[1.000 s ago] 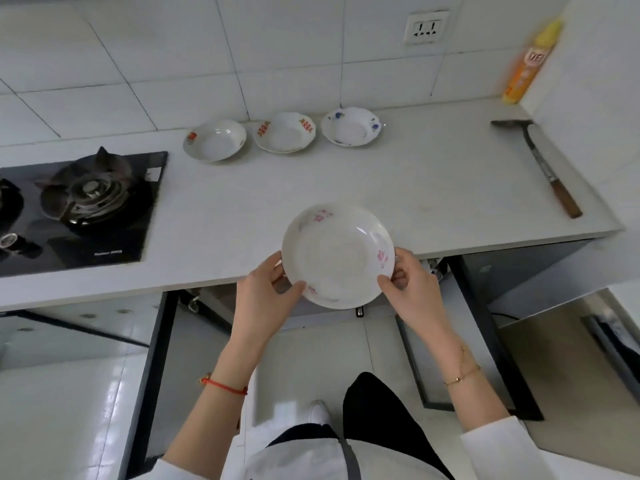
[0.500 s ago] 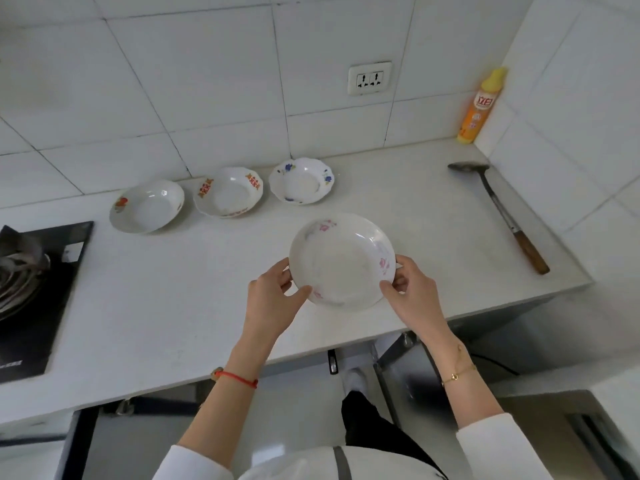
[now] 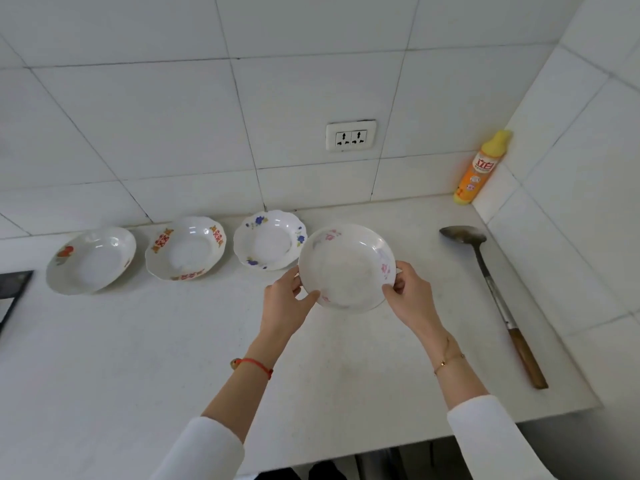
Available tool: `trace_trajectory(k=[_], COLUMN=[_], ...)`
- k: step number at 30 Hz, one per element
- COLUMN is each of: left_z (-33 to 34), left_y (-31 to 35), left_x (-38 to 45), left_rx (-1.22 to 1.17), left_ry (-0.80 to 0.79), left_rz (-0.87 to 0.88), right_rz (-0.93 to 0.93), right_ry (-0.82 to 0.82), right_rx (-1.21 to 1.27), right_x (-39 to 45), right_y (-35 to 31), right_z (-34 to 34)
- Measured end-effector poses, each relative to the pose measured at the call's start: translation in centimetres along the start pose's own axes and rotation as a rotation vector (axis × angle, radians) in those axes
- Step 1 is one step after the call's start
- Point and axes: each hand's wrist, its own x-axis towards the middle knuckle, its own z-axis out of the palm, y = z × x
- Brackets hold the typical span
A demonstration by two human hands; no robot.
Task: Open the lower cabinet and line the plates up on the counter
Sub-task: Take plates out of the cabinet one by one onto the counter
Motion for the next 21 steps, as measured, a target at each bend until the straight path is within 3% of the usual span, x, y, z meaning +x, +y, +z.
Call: trace_trajectory(k=[12,21], left_z=[6.9,9.8], left_y=[-1.2,-2.8], left_x=[13.2,18.3], left_rx=[-0.035,-0.047], left_ry=[-0.036,-0.028], left_rz=[-0.15,-0.226], right_rz=[0.102,0.125], right_ry=[-0.06,-0.055], right_rx=[-0.061,-0.096], right_x=[14.1,20.1], right_y=[2.7,4.6], right_z=[2.1,4.5])
